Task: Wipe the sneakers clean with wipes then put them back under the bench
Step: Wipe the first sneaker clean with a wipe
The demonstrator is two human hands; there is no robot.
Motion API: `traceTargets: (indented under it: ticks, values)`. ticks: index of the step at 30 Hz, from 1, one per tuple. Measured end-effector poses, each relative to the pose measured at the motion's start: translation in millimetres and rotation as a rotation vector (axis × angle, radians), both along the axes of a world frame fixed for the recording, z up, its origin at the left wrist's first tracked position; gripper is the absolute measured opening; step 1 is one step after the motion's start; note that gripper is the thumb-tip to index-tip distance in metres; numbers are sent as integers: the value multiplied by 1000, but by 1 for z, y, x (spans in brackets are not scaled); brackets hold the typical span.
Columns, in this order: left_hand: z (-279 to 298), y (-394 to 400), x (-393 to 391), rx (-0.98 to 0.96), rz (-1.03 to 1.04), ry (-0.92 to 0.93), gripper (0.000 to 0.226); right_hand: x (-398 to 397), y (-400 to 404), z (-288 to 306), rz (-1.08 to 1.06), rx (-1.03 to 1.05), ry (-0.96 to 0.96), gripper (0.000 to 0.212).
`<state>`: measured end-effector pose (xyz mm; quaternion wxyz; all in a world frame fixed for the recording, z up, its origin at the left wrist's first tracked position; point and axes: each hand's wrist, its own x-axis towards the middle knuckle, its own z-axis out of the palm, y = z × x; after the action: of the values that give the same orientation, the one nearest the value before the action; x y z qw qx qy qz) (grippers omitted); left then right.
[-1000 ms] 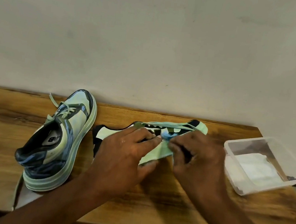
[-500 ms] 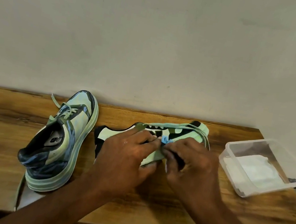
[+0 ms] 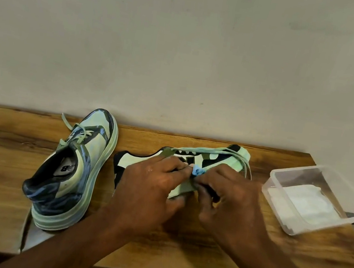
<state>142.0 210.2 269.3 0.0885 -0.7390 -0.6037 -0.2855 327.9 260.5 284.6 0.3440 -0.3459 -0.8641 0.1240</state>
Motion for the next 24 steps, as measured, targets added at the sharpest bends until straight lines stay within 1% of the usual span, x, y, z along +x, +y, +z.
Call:
traceTargets:
  ticks: [2,6,7,8,10,12,14,17,19,21,22,24]
  values:
    - [1,0,1,4,0,-20,48,9,9,3,-10,-23,-25,23]
    - [0,1,1,0,1,-39,49,28,37,12,-246,-120,89,21]
    - [0,0,2,2,1,-39,49,28,38,12,-275,-122,108,19]
    - [0,0,2,4,3,-40,49,24,35,11,-269,-102,110,19]
    - [0,0,1,1,0,-34,49,12,21,7,-162,-50,79,20]
    - [0,1,0,-8,-8,-18,47,2,8,3,-16,-40,18,22]
    - [2,1,-1,-15,-19,-15,46,2,8,4,44,-61,-21,21]
    - [3,0,-4,-24,-35,-38,46,19,25,11,-70,-116,21,22]
    - [3,-3,-7,-33,-50,-39,48,29,33,12,-178,-84,70,20]
    - [2,-9,-12,-33,-60,-30,48,29,32,8,-234,-65,127,18]
    - [2,-12,-15,-28,-63,-28,47,25,27,4,-227,-49,136,19]
    - [2,-16,-18,-20,-69,-34,45,12,12,-2,-135,-6,111,19]
